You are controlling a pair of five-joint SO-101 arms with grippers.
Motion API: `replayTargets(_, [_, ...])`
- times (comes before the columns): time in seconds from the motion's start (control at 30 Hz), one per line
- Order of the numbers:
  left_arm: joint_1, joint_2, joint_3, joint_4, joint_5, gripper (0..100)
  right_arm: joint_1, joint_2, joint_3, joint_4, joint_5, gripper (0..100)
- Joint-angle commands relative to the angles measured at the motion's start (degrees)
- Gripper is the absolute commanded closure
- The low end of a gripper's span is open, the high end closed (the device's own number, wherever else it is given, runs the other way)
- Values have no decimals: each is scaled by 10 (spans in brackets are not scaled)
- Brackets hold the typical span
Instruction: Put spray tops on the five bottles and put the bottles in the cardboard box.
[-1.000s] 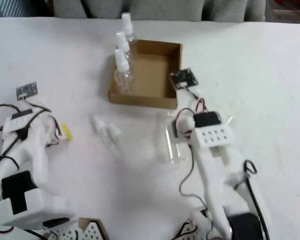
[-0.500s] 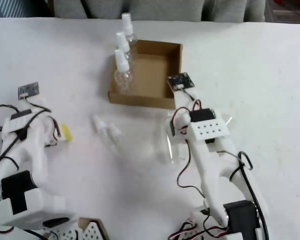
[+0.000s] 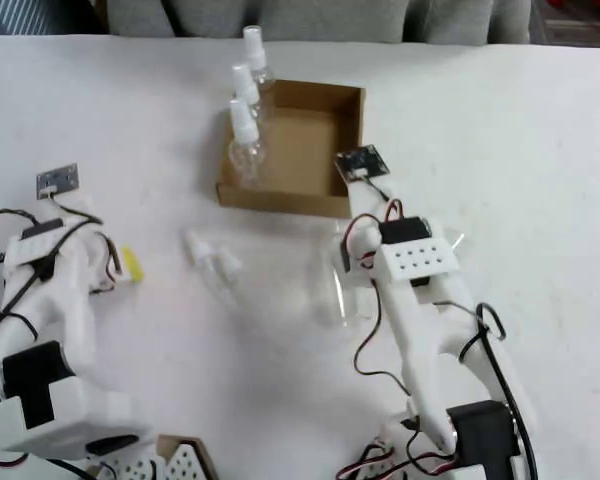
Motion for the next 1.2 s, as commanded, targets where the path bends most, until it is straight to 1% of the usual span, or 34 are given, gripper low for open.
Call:
replayTargets(0.0, [-4,-2,-18,11,-4,758,-6,-2,-18,4,-2,981])
replayTargets(0.13, [-3,-2,-18,11,-4,758,-5,-2,-65,51,-2,978])
replayTargets(0.2, [-3,-2,-18,11,-4,758,-5,0,-77,60,-2,943])
replayTargets(0.33, [-3,-2,-18,11,-4,758,-5,3,-82,48,-4,851])
replayTargets(0.5, [-3,-2,-18,11,-4,758,-20,4,-82,26,-2,830])
replayTargets(0.6, [-3,-2,-18,11,-4,758,-47,4,-81,22,-2,765])
replayTargets(0.67, [-3,-2,-18,11,-4,758,-58,5,-79,15,-2,741])
replayTargets(0.8, [-3,-2,-18,11,-5,758,-58,19,-76,-10,-5,740])
replayTargets(0.97, [1,-2,-18,11,-22,758,-59,91,-81,-61,-4,740])
replayTargets(1.17, [5,-2,-18,11,-24,758,-50,166,-141,-65,-2,740])
